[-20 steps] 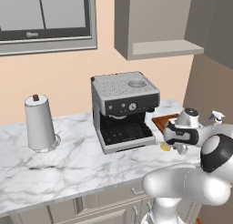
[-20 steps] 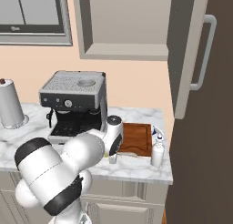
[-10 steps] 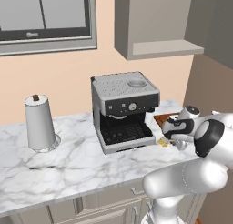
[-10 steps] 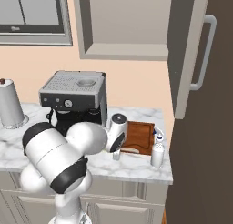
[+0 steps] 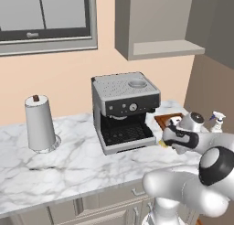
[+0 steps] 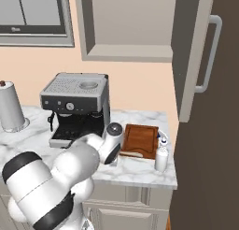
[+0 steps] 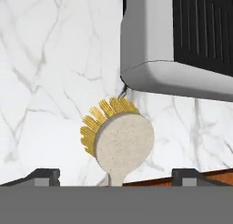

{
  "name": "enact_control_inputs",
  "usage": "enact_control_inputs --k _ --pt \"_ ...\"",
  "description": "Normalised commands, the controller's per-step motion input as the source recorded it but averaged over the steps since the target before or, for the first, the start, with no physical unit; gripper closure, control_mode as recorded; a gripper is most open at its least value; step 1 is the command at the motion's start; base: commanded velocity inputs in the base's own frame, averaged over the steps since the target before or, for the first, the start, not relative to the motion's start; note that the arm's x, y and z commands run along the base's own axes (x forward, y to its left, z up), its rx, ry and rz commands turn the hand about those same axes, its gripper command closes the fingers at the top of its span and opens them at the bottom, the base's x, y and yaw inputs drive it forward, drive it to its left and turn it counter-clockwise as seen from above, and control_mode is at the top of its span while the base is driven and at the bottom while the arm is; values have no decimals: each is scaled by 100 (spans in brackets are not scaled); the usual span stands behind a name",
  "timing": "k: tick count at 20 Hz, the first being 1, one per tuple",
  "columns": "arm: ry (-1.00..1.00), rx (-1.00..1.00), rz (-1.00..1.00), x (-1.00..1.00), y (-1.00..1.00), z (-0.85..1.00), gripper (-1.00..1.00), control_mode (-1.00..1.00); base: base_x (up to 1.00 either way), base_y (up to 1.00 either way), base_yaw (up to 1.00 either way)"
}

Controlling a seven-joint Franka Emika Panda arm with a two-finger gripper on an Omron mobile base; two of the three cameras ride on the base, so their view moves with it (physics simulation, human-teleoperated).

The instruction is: Grab the spray bottle from the cabinet, then place it next to the cutting board for sanitizing. Then grab the dish brush from the countertop next to the sink and place it next to the cutting board.

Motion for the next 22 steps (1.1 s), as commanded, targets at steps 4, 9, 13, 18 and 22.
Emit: enact_control_inputs --k 4,9,13,18,22 --pt "-24 -1 0 -39 24 68 -100 -100 0 0 0" --pt "-21 -4 0 -56 25 90 -100 -100 0 0 0" --pt "-10 -14 0 -36 72 100 -100 -100 0 0 0" --pt "-11 -14 0 -56 33 100 -100 -100 0 0 0" --pt "-3 -6 3 -61 18 100 -100 -100 0 0 0"
